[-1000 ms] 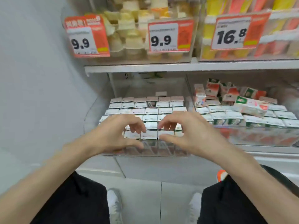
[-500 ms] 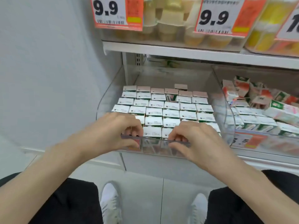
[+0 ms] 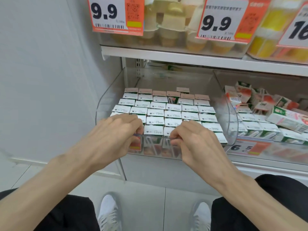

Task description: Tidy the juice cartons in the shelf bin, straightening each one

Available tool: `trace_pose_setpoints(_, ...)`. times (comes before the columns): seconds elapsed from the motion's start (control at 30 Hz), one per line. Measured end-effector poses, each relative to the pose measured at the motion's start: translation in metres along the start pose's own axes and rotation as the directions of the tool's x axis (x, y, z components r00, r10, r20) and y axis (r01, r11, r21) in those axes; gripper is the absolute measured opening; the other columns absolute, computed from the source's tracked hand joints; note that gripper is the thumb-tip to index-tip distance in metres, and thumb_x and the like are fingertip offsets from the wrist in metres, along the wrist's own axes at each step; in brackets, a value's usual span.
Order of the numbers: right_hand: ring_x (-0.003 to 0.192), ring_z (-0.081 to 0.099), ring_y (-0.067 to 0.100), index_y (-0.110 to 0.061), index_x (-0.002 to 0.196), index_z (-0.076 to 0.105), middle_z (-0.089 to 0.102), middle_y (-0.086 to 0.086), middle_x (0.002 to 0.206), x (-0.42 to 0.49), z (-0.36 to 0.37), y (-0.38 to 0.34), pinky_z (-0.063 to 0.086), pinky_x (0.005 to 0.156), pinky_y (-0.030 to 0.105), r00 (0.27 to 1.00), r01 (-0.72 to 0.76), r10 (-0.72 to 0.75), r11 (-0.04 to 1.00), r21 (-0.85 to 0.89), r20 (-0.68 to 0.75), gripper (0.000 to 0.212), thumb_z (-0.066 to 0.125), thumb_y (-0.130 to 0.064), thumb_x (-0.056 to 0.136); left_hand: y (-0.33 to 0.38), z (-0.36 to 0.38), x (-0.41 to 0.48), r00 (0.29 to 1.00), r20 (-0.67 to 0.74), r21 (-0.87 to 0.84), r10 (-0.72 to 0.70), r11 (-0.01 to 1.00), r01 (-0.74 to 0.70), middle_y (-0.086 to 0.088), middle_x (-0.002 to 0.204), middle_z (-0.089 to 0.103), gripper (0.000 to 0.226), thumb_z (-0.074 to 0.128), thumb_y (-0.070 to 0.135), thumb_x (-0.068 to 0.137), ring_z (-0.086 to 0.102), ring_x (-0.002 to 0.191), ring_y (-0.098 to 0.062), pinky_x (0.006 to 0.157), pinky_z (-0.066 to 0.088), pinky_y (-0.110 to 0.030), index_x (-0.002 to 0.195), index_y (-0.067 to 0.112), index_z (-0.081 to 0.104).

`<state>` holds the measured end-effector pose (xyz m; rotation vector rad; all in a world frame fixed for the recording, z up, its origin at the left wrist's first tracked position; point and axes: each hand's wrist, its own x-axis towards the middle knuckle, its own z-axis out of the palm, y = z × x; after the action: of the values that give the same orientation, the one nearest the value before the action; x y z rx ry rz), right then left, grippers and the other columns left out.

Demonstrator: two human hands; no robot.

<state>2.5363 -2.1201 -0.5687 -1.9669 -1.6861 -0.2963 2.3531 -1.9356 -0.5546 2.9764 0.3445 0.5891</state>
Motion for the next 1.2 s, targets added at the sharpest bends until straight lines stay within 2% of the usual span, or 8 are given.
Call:
trace_pose_setpoints(0.17,0.078,0.059,0.024,-0.011,0.083,0.068,0.065,0.000,0.081,0.019,0.000,0.008,0.055,0.064,0.044,0.998,-0.048,0.049,0.999,0.022,-0.040,0.023,0.083,0.005,0.080,-0.005,-0.002,0.020,0.999,-0.026,0.029,0.026,0.999,-0.026,0.009,0.091,0.060,0.027,0.080,0.007,0.086,0.055,0.082,-0.023,0.060,0.047,-0.038,0.094,0.021,0.057)
trace_pose_setpoints(0.33,0.079,0.059,0.025,-0.010,0.084,0.068,0.065,0.002,0.081,0.030,0.006,0.015,0.054,0.065,0.040,0.996,-0.075,0.075,0.997,0.015,-0.037,0.022,0.083,0.006,0.080,-0.015,0.003,0.039,1.000,-0.001,0.003,0.020,1.000,-0.020,0.015,0.088,0.049,0.040,0.079,0.007,0.087,0.044,0.079,-0.017,0.066,0.036,-0.031,0.090,0.028,0.046)
trace_pose_setpoints(0.47,0.079,0.062,0.027,-0.010,0.083,0.070,0.066,0.002,0.080,0.036,0.015,0.021,0.052,0.063,0.037,0.996,-0.092,0.092,0.996,-0.008,0.002,0.025,0.082,0.010,0.076,-0.019,0.010,0.042,0.999,0.046,-0.012,-0.002,1.000,0.003,0.017,0.089,0.047,0.046,0.077,0.005,0.088,0.041,0.081,-0.015,0.065,0.035,-0.031,0.090,0.032,0.039)
trace_pose_setpoints(0.63,0.081,0.061,0.028,-0.012,0.083,0.067,0.065,0.002,0.082,0.029,0.020,0.020,0.053,0.060,0.039,0.994,-0.099,0.101,0.994,-0.036,0.051,0.022,0.080,0.006,0.081,-0.019,0.014,0.036,0.994,0.105,-0.037,-0.036,0.999,0.040,0.016,0.091,0.048,0.039,0.072,0.005,0.091,0.042,0.083,-0.014,0.065,0.037,-0.033,0.091,0.031,0.042)
trace_pose_setpoints(0.77,0.083,0.058,0.028,-0.013,0.087,0.066,0.064,0.002,0.085,0.027,0.020,0.019,0.052,0.059,0.043,0.994,-0.096,0.099,0.994,-0.050,0.057,0.015,0.076,-0.002,0.089,-0.019,0.016,0.034,0.993,0.103,-0.050,-0.051,0.997,0.056,0.015,0.090,0.050,0.033,0.074,0.007,0.090,0.046,0.083,-0.016,0.065,0.047,-0.039,0.091,0.028,0.048)
trace_pose_setpoints(0.93,0.083,0.057,0.028,-0.013,0.088,0.064,0.062,0.002,0.086,0.025,0.016,0.014,0.051,0.058,0.043,0.993,-0.085,0.090,0.994,-0.070,0.075,0.014,0.075,-0.004,0.091,-0.018,0.016,0.035,0.993,0.100,-0.050,-0.067,0.996,0.072,0.013,0.090,0.054,0.024,0.075,0.016,0.093,0.047,0.085,-0.015,0.063,0.036,-0.032,0.092,0.026,0.053)
trace_pose_setpoints(1.07,0.083,0.057,0.027,-0.014,0.089,0.065,0.062,0.001,0.086,0.024,0.015,0.013,0.050,0.058,0.040,0.993,-0.090,0.096,0.992,-0.086,0.073,0.013,0.075,-0.007,0.092,-0.020,0.018,0.034,0.994,0.085,-0.042,-0.070,0.996,0.073,0.014,0.087,0.055,0.025,0.078,0.016,0.090,0.049,0.082,-0.014,0.058,0.028,-0.017,0.091,0.027,0.055)
trace_pose_setpoints(1.2,0.096,0.060,0.027,-0.015,0.097,0.072,0.065,0.001,0.094,0.027,0.011,0.014,0.055,0.068,0.045,0.984,-0.153,0.157,0.986,-0.059,0.079,0.001,0.073,-0.016,0.097,-0.019,0.013,0.033,0.993,0.054,-0.065,-0.108,0.992,0.111,0.016,0.088,0.060,0.022,0.081,0.019,0.088,0.056,0.085,-0.012,0.060,0.037,-0.021,0.093,0.028,0.062)
